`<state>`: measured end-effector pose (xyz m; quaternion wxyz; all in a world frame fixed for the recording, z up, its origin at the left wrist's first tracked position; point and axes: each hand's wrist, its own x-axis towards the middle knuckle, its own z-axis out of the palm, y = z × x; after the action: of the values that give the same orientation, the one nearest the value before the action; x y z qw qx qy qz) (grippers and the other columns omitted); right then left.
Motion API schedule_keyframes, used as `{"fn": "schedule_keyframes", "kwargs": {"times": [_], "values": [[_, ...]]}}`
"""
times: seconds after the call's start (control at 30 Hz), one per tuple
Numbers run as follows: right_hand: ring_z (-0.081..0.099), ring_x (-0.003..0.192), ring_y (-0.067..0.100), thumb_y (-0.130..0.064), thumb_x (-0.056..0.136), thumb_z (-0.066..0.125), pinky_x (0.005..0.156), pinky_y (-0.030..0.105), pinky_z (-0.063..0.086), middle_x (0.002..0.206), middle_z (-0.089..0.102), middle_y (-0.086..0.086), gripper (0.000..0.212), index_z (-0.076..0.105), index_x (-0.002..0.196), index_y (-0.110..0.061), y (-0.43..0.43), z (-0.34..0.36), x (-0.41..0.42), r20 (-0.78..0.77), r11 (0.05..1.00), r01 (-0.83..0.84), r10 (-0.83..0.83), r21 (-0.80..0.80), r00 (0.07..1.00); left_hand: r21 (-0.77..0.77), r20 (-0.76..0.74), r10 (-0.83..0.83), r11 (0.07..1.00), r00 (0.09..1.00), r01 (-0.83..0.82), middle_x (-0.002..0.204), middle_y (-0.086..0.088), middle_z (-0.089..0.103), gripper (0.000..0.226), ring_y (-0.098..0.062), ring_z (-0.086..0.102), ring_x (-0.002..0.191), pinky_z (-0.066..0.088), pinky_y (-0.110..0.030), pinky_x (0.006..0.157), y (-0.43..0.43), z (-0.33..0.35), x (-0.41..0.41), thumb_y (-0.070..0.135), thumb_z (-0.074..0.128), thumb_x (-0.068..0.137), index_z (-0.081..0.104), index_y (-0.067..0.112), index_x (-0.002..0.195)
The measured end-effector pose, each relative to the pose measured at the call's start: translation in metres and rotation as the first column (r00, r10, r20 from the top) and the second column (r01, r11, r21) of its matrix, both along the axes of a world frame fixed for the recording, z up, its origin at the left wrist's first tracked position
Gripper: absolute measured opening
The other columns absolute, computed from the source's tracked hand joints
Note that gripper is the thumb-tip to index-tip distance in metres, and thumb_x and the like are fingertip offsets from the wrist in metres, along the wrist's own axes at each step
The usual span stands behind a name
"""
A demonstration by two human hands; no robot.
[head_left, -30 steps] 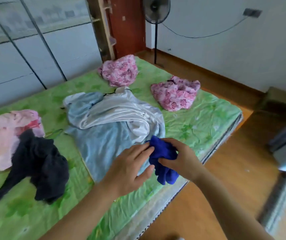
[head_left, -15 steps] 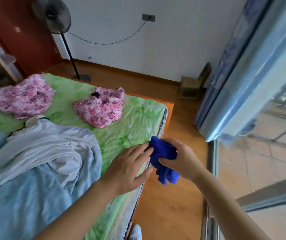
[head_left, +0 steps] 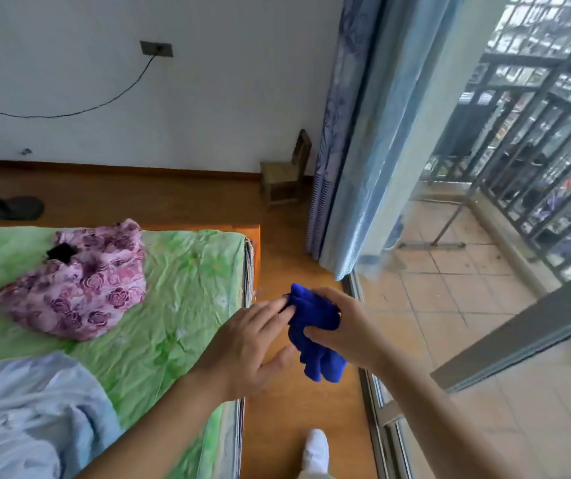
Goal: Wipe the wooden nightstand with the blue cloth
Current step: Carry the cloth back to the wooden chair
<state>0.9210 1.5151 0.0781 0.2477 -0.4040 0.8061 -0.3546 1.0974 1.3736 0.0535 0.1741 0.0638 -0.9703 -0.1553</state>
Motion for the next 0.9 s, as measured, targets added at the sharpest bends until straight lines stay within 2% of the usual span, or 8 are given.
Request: {"fn": "schedule_keyframes", "kwargs": {"times": [0.17, 0.27, 0.37, 0.57, 0.73, 0.9], "values": [[0.067, 0.093, 0.014, -0.045, 0.067, 0.072, 0.085, 0.044, 0.058, 0.101, 0.069, -0.014, 0.054, 0.060, 0.119, -0.042, -0.031, -0.024, -0.057, 0.021, 0.998, 0.052, -0.053, 0.030, 0.998, 0.027, 0.038, -0.026, 0.999, 0.999, 0.025, 0.152, 0.001, 0.047, 0.055, -0.014, 0.043, 0.138, 0.035, -0.028, 0.110, -0.036, -0.020, -0.066, 0.046, 0.044, 0.100, 0.047, 0.015, 0.146], [0.065, 0.091, 0.009, -0.032, 0.075, 0.078, 0.083, 0.034, 0.056, 0.099, 0.068, -0.018, 0.049, 0.060, 0.119, -0.041, -0.062, -0.051, -0.107, 0.034, 0.999, 0.044, -0.045, 0.023, 0.998, 0.014, 0.076, -0.034, 0.999, 0.997, 0.033, 0.152, 0.001, 0.046, 0.055, -0.013, 0.042, 0.138, 0.033, -0.027, 0.111, -0.070, -0.044, -0.116, 0.046, 0.043, 0.101, 0.047, 0.015, 0.147], [0.063, 0.090, 0.003, -0.027, 0.080, 0.078, 0.078, 0.024, 0.052, 0.099, 0.066, -0.020, 0.048, 0.060, 0.123, -0.038, -0.099, -0.052, -0.158, 0.045, 0.999, 0.018, -0.020, 0.036, 0.999, 0.013, 0.109, -0.007, 1.000, 0.994, 0.005, 0.152, 0.002, 0.046, 0.056, -0.012, 0.042, 0.138, 0.035, -0.028, 0.112, -0.104, -0.042, -0.164, 0.048, 0.041, 0.102, 0.046, 0.017, 0.148], [0.065, 0.092, 0.010, -0.029, 0.081, 0.078, 0.082, 0.031, 0.056, 0.104, 0.068, -0.013, 0.050, 0.060, 0.127, -0.033, -0.173, -0.033, -0.258, 0.066, 0.999, -0.051, 0.051, -0.008, 0.997, -0.008, 0.100, 0.076, 0.997, 0.992, -0.075, 0.153, 0.002, 0.045, 0.057, -0.013, 0.043, 0.137, 0.031, -0.028, 0.113, -0.164, -0.016, -0.259, 0.051, 0.037, 0.102, 0.045, 0.017, 0.147], [0.066, 0.094, 0.010, -0.036, 0.076, 0.076, 0.087, 0.039, 0.057, 0.103, 0.070, -0.014, 0.051, 0.059, 0.124, -0.039, -0.224, -0.026, -0.320, 0.073, 0.998, -0.060, 0.062, -0.032, 0.995, 0.021, 0.085, 0.101, 0.994, 0.991, -0.103, 0.151, 0.001, 0.048, 0.056, -0.013, 0.046, 0.135, 0.026, -0.020, 0.114, -0.211, -0.003, -0.315, 0.050, 0.036, 0.103, 0.047, 0.015, 0.146], [0.067, 0.093, 0.007, -0.036, 0.077, 0.078, 0.086, 0.038, 0.058, 0.101, 0.071, -0.015, 0.048, 0.060, 0.122, -0.041, -0.288, -0.034, -0.385, 0.052, 0.996, -0.084, 0.085, -0.016, 0.995, 0.051, 0.063, 0.088, 0.994, 0.994, -0.092, 0.150, -0.001, 0.049, 0.055, -0.015, 0.049, 0.134, 0.042, -0.034, 0.109, -0.278, -0.016, -0.377, 0.048, 0.039, 0.102, 0.050, 0.014, 0.144]]}}
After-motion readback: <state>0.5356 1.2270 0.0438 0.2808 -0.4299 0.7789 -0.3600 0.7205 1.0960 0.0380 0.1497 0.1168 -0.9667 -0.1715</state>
